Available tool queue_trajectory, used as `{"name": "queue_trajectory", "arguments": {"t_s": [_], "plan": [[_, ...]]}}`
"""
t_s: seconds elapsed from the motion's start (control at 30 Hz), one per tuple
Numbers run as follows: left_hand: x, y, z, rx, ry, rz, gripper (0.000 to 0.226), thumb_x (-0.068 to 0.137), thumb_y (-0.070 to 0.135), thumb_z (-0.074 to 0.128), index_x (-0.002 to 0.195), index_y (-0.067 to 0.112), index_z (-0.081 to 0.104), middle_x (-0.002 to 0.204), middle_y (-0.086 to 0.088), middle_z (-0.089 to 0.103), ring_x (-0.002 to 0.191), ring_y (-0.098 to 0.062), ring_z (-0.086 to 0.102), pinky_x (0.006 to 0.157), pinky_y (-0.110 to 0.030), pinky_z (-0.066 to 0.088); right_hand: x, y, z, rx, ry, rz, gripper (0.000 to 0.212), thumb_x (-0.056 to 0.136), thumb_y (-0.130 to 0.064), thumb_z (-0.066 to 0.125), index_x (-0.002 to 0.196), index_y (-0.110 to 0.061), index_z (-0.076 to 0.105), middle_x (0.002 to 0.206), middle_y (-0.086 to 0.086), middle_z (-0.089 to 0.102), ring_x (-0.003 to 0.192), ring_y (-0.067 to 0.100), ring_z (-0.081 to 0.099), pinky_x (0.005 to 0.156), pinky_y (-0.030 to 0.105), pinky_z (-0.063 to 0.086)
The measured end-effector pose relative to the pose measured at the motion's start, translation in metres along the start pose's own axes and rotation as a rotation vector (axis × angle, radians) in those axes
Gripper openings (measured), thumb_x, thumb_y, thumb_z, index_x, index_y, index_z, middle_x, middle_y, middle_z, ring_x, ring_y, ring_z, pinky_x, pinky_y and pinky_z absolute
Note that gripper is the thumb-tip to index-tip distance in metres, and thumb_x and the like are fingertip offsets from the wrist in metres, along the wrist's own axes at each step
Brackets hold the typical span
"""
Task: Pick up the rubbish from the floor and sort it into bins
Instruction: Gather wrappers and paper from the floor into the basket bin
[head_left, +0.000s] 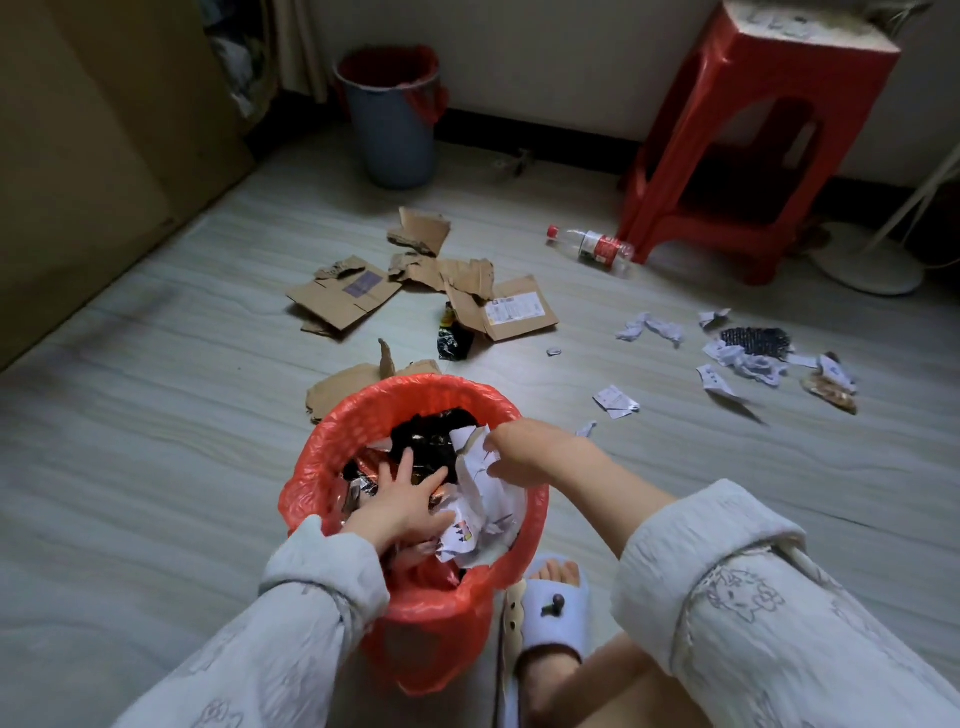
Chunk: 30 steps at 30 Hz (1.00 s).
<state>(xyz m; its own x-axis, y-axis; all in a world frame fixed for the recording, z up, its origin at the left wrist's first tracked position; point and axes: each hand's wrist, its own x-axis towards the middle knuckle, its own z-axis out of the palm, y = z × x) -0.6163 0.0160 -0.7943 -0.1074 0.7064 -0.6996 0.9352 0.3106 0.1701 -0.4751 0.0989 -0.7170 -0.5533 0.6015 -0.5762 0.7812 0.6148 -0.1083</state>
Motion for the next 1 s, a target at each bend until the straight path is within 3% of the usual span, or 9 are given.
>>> {"name": "queue_trajectory", "arguments": {"t_s": [0.07,0.13,0.17,0.23,0.3,0.4,0.57,0.8,1.0], "plan": [[-0.008,-0.003,-0.013,0.043,0.095,0.03,0.064,0.088,0.054,0.045,0.144,0.025,0.031,0.158,-0.009,-0.001,0.144,-0.031,0.012,0.111,-0.055,0.024,-0.006,0.004,-0.005,0.058,0.037,-0.008,0.029,0.095,-0.025,0.045,0.117,-0.01,0.057,0.121,0.013,0.059,0.112,0.031,0.055,0.086,0.035,0.046],[-0.019,-0.002,-0.03,0.066,0.18,0.065,0.057,0.086,0.058,0.048,0.123,0.017,0.057,0.151,-0.01,0.027,0.131,-0.025,0.04,0.101,-0.041,0.041,-0.01,0.011,-0.006,0.101,0.061,0.01,0.022,0.094,-0.026,0.044,0.1,-0.013,0.061,0.107,0.013,0.061,0.1,0.031,0.057,0.075,0.032,0.044],[-0.023,0.0,-0.039,0.062,0.235,0.091,0.051,0.084,0.06,0.049,0.106,0.017,0.065,0.139,-0.009,0.042,0.117,-0.023,0.051,0.092,-0.037,0.046,-0.011,0.016,-0.007,0.115,0.063,0.026,0.023,0.094,-0.026,0.044,0.102,-0.013,0.061,0.107,0.012,0.062,0.098,0.031,0.058,0.073,0.031,0.043],[-0.03,0.01,-0.062,0.045,0.383,0.152,0.044,0.085,0.06,0.047,0.075,0.019,0.061,0.106,-0.003,0.055,0.09,-0.019,0.056,0.078,-0.036,0.05,-0.013,0.027,-0.014,0.136,0.088,0.054,0.031,0.095,-0.027,0.044,0.119,-0.012,0.058,0.116,0.012,0.062,0.104,0.03,0.058,0.079,0.033,0.047],[-0.025,0.023,-0.085,-0.001,0.531,0.201,0.037,0.089,0.052,0.044,0.081,0.019,0.058,0.095,0.001,0.052,0.088,-0.019,0.056,0.078,-0.038,0.05,-0.009,0.04,-0.027,0.202,0.14,0.081,0.039,0.096,-0.03,0.045,0.131,-0.014,0.051,0.129,0.01,0.057,0.117,0.028,0.053,0.093,0.035,0.045],[0.007,0.044,-0.118,-0.091,0.637,0.225,0.026,0.094,0.035,0.041,0.105,0.017,0.057,0.104,-0.003,0.052,0.101,-0.024,0.055,0.087,-0.041,0.047,0.007,0.066,-0.045,0.3,0.212,0.109,0.046,0.096,-0.033,0.044,0.139,-0.017,0.04,0.139,0.008,0.048,0.128,0.026,0.044,0.102,0.035,0.039],[0.093,0.078,-0.147,-0.049,0.484,0.219,0.034,0.095,0.028,0.036,0.124,0.016,0.051,0.127,-0.009,0.05,0.117,-0.027,0.049,0.098,-0.039,0.041,0.051,0.13,-0.041,0.186,0.216,0.169,0.045,0.097,-0.032,0.04,0.14,-0.018,0.036,0.14,0.008,0.046,0.127,0.027,0.044,0.098,0.038,0.042],[0.25,0.099,-0.136,0.258,-0.07,-0.002,0.049,0.098,0.023,0.031,0.141,0.0,0.029,0.151,-0.019,0.026,0.137,-0.031,0.031,0.112,-0.037,0.029,0.153,0.206,0.006,0.229,0.092,0.211,0.048,0.097,-0.031,0.04,0.142,-0.018,0.03,0.142,0.009,0.042,0.129,0.028,0.041,0.102,0.041,0.04],[0.332,0.08,-0.115,0.198,-0.031,-0.204,0.055,0.097,0.02,0.028,0.145,-0.001,0.009,0.156,-0.017,0.004,0.144,-0.029,0.005,0.116,-0.046,0.009,0.208,0.227,0.049,0.316,0.01,0.151,0.05,0.097,-0.029,0.038,0.145,-0.021,0.024,0.148,0.005,0.034,0.133,0.026,0.035,0.106,0.04,0.036]]}}
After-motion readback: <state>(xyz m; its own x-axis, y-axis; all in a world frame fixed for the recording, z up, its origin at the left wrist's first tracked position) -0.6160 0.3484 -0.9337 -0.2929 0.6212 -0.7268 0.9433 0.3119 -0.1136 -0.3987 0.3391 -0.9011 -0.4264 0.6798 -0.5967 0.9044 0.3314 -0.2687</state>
